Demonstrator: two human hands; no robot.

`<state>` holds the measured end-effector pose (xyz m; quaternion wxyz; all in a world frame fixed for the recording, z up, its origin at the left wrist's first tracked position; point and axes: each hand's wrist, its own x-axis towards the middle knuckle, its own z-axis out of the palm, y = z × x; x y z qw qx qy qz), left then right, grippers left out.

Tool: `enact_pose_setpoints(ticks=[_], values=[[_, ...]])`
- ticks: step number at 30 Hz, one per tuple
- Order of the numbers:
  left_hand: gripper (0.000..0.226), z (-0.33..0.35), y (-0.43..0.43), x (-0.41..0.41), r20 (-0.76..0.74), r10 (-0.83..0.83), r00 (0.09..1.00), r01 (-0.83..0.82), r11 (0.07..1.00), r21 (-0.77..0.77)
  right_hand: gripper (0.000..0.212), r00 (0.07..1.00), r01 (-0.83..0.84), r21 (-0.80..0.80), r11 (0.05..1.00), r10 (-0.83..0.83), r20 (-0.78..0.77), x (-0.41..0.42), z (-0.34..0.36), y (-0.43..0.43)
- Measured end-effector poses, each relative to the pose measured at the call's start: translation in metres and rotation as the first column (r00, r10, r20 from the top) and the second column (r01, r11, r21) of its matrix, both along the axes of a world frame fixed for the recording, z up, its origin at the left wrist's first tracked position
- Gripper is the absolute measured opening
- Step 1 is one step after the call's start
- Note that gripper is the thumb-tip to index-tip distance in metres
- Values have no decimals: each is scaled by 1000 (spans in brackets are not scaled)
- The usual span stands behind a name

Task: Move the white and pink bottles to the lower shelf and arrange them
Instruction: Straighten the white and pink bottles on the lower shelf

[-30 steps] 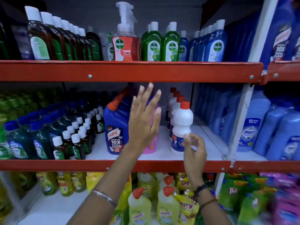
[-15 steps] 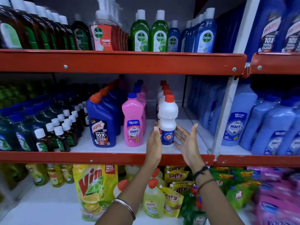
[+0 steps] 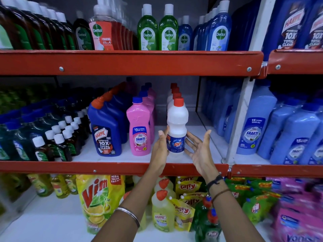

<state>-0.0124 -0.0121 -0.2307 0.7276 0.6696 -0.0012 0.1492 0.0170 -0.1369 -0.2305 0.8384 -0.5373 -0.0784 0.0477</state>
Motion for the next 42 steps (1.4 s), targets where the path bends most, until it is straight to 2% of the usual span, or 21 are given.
enact_pose_setpoints(ticks=[5, 7, 9, 12, 13, 15, 17, 19, 21, 23, 28, 34, 36, 40, 42], values=[[72, 2, -1, -1, 5, 3, 1000, -3, 997, 81, 70, 1000, 8, -7, 1000, -8, 16, -2, 0, 0], [64, 2, -2, -4, 33, -2, 999, -1, 996, 85, 71, 997, 74, -36, 997, -73, 27, -3, -2, 2], [50, -2, -4, -12, 108, 35, 994, -41, 998, 56, 66, 972, 221, -80, 972, -213, 95, -7, -7, 8], [44, -11, 5, -28, 301, 281, 911, -286, 958, -26, 54, 848, 460, -55, 886, -420, 323, -26, -20, 21], [43, -14, 11, -30, 357, 366, 859, -373, 926, -53, 53, 813, 469, -37, 882, -415, 409, -33, -24, 28], [40, -15, 29, -31, 394, 458, 797, -458, 883, -100, 56, 827, 352, -81, 933, -269, 494, -40, -30, 49], [42, -14, 51, -26, 362, 438, 823, -431, 896, -104, 69, 897, 162, -192, 968, -63, 438, -39, -28, 74], [53, -13, 72, -19, 331, 356, 874, -352, 933, -73, 86, 955, 9, -189, 982, 47, 292, -32, -19, 95], [72, -12, 89, -13, 311, 263, 913, -266, 963, -32, 85, 981, -68, -117, 991, 88, 174, -22, -9, 108], [81, -11, 98, -11, 282, 165, 945, -166, 986, -21, 76, 988, -116, -62, 991, 121, 98, -15, -5, 114], [62, -8, 108, -15, 177, 29, 984, -21, 999, -45, 74, 993, -45, -78, 996, 54, 107, -14, -8, 116], [89, -7, 111, -15, 155, -34, 987, 20, 996, 91, 91, 991, -2, -92, 996, 14, 135, -21, -3, 116], [92, -7, 112, -14, 150, -33, 988, 22, 997, 78, 86, 989, 32, -98, 995, -17, 149, -20, -5, 116], [63, -8, 109, -15, 100, 0, 995, -5, 999, 45, 68, 985, 87, -102, 991, -70, 160, -18, -10, 117], [74, -10, 112, -13, 95, 4, 995, -11, 997, 70, 68, 984, 94, -118, 989, -74, 162, -18, -11, 118]])
